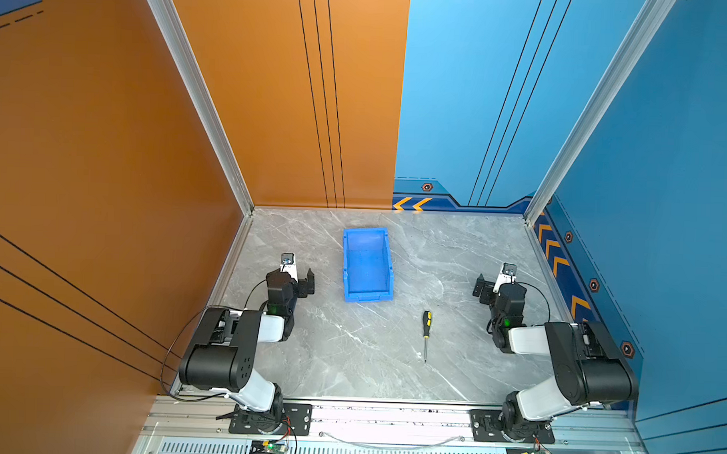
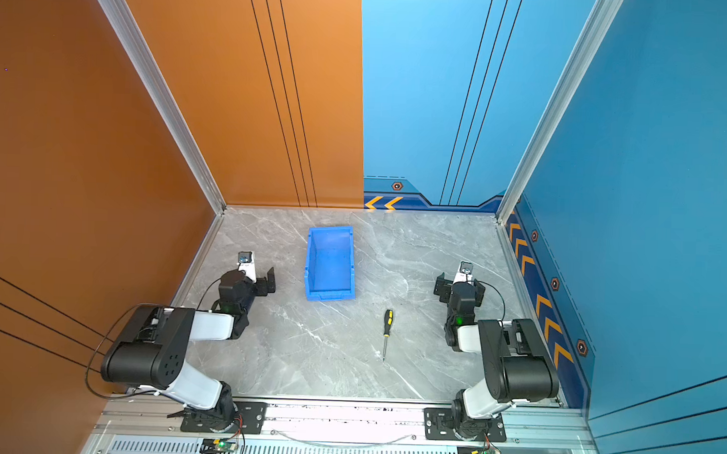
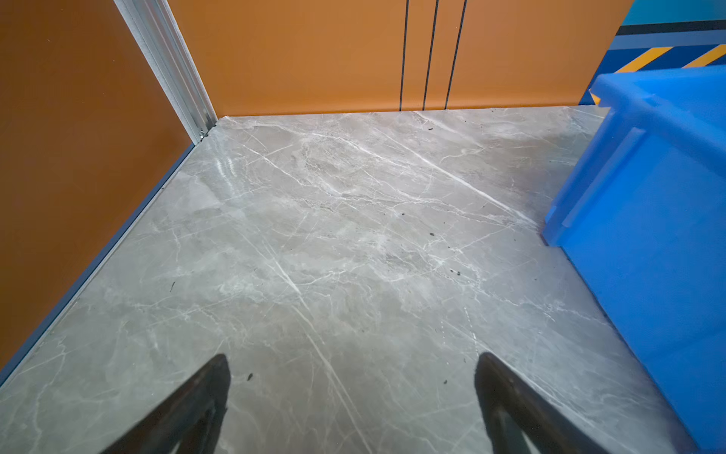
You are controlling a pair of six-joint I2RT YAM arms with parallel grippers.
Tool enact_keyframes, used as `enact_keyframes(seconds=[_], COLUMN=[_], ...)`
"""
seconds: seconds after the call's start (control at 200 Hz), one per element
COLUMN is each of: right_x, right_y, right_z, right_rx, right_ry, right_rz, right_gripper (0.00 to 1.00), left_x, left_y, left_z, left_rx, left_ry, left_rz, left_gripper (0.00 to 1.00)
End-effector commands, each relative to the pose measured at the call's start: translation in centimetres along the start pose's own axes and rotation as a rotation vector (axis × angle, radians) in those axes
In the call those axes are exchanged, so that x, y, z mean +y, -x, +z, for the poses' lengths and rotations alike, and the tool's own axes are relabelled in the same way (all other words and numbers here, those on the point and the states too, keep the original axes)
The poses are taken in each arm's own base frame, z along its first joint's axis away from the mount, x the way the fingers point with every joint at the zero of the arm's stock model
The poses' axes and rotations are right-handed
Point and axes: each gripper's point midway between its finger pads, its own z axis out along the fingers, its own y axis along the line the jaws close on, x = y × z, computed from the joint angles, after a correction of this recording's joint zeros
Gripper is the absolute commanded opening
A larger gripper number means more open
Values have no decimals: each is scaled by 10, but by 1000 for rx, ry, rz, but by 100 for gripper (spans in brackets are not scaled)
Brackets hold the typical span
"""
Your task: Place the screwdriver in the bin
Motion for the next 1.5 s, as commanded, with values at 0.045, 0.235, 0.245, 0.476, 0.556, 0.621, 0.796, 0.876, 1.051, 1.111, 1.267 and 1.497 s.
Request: enact_keyframes(seconds=[0.045, 0.235, 0.245, 0.476, 0.556, 0.621, 0.796, 0.876, 1.051, 1.111, 1.267, 1.497], right_x=[1, 1, 1, 1, 2, 1, 1, 1, 1, 1, 1, 2], right_y=[2, 1, 2, 2, 2, 2, 2, 2, 2, 2, 2, 2], right_z=[2, 1, 2, 2, 2, 2, 2, 2, 2, 2, 2, 0], right_rx=[-1, 1, -1, -1, -1, -1, 0, -1, 0, 0, 0, -5], right_ry=[9, 10, 10, 9, 10, 8, 8, 8, 8, 8, 6, -5], right_rz=[14, 14, 14, 14, 14, 14, 13, 14, 14, 14, 13, 0], right_gripper=[100, 100, 100, 100, 100, 100, 100, 100, 100, 100, 100, 100], left_x=[1, 1, 1, 1, 1, 1, 1, 1, 1, 1, 2, 5], left_y=[-5, -5, -5, -5, -5, -6, -5, -5, -5, -5, -5, -4], left_z=[-1, -1, -1, -1, 0, -1, -1, -1, 0, 0, -1, -1], left_rx=[7, 7, 7, 6, 6, 8, 6, 7, 6, 6, 7, 5], left_ry=[7, 8, 8, 8, 8, 8, 8, 7, 8, 8, 8, 27], left_rz=[17, 16, 16, 16, 16, 17, 16, 16, 16, 16, 16, 10], left_gripper=[98, 98, 98, 98, 98, 98, 98, 98, 98, 98, 98, 98])
